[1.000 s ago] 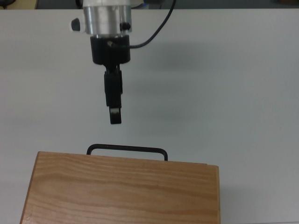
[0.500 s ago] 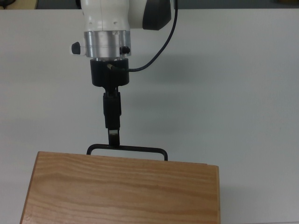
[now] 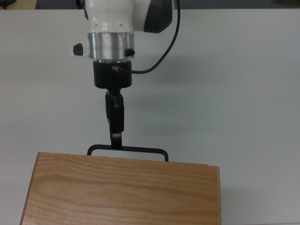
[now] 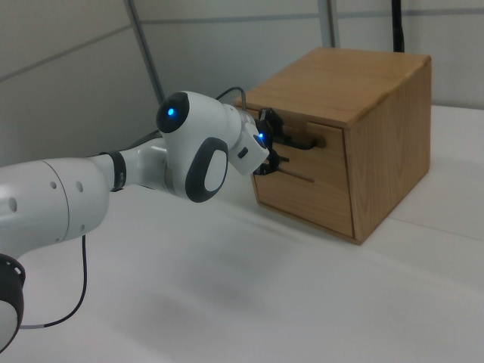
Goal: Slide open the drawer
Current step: 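Lower the gripper onto the black bar handle and close on it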
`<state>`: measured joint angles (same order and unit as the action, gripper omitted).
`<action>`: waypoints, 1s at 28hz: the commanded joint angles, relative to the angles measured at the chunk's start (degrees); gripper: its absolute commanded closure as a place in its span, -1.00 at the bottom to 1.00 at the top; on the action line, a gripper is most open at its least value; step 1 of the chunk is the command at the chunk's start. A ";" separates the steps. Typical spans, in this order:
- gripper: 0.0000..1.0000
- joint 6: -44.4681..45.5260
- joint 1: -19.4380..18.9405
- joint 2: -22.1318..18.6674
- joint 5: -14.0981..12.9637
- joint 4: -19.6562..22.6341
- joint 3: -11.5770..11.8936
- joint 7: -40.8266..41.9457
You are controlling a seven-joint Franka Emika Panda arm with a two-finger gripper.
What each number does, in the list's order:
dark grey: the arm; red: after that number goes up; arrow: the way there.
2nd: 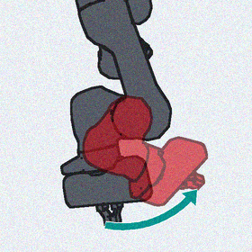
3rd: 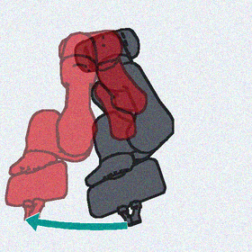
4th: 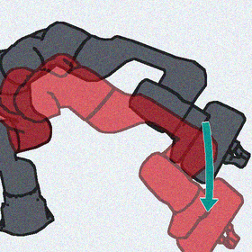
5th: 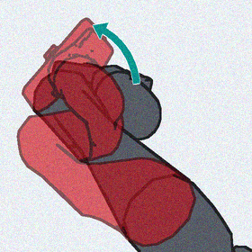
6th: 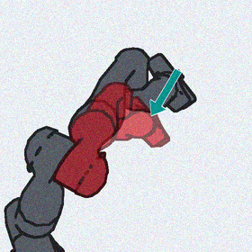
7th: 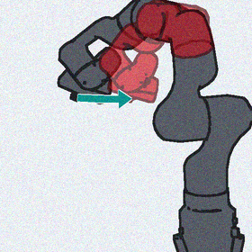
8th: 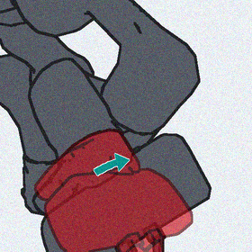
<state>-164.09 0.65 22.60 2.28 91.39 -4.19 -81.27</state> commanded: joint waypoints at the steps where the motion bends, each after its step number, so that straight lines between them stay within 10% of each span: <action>1: 0.13 -0.35 -0.03 1.48 1.32 -0.60 -0.12 0.59; 21: 0.90 0.35 -0.03 1.22 5.19 0.01 -0.12 0.68; 25: -0.78 0.17 0.23 0.61 4.05 -0.25 -0.20 -0.29; 28: -0.82 0.09 0.76 -0.18 4.05 -0.51 -0.12 -0.46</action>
<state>-164.26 0.70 22.58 6.52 90.64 -4.33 -81.29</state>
